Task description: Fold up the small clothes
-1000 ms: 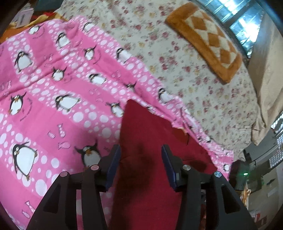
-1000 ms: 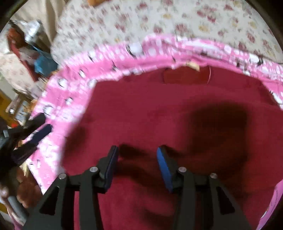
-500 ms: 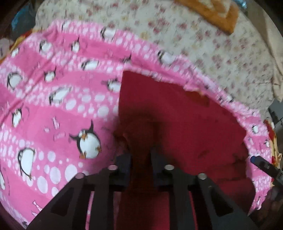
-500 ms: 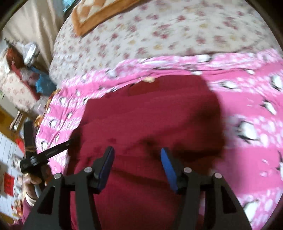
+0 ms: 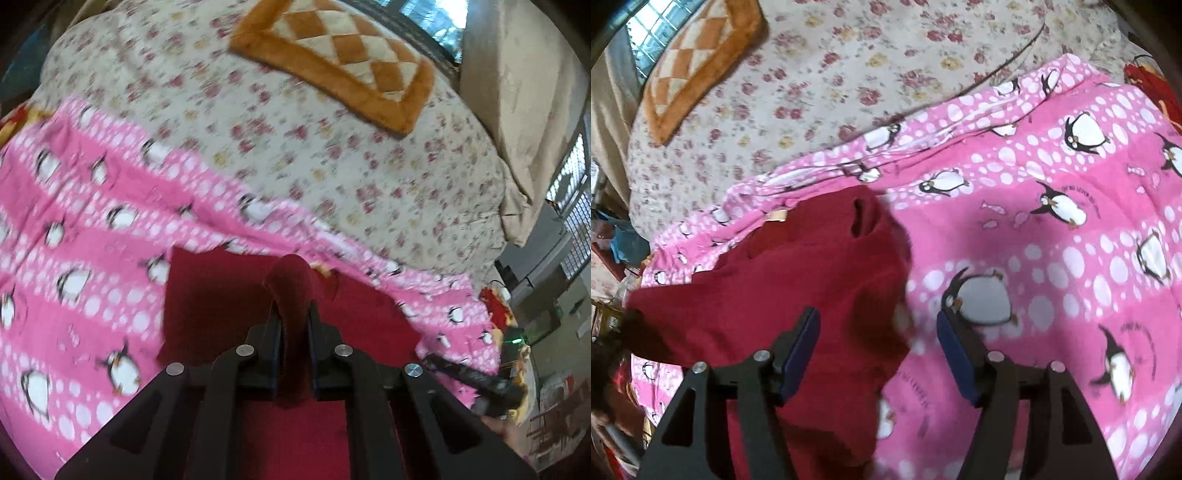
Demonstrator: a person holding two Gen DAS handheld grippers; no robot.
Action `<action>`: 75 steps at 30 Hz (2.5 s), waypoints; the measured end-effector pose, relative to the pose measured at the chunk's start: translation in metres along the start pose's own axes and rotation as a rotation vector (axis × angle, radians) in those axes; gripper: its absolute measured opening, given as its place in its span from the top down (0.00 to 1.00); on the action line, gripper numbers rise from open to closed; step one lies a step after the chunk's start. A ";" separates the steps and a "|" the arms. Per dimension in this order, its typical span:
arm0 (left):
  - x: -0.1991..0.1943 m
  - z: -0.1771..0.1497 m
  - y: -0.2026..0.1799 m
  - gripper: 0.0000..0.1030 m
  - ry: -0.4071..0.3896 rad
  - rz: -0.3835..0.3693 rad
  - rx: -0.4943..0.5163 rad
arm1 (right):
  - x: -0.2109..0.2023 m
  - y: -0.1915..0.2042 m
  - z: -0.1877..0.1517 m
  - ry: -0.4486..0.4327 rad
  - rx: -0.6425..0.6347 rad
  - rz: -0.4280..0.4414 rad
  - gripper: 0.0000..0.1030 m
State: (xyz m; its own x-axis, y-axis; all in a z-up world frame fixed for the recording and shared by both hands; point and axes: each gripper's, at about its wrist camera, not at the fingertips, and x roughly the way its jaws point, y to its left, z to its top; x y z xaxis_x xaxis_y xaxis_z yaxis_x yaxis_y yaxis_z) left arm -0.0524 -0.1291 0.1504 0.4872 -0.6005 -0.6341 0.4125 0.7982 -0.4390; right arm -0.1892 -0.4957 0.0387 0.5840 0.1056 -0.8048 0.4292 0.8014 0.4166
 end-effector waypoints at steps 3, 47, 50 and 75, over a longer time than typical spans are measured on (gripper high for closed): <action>-0.008 0.031 -0.032 1.00 -0.009 -0.052 0.039 | 0.003 -0.014 0.005 0.010 0.053 0.003 0.32; 0.068 -0.009 0.065 1.00 0.120 0.164 -0.121 | 0.065 -0.002 0.098 0.010 0.032 0.095 0.97; 0.071 -0.007 0.067 1.00 0.119 0.149 -0.132 | 0.060 -0.011 0.107 -0.049 0.067 0.054 0.97; 0.099 -0.025 0.078 1.00 0.198 0.253 -0.093 | 0.070 -0.006 0.075 -0.027 -0.040 -0.113 0.73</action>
State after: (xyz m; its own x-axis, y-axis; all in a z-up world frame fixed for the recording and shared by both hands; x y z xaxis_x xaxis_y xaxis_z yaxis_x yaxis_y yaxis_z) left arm 0.0088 -0.1247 0.0372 0.4019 -0.3694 -0.8378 0.2211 0.9271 -0.3027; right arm -0.0990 -0.5376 0.0111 0.5522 -0.0020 -0.8337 0.4658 0.8301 0.3065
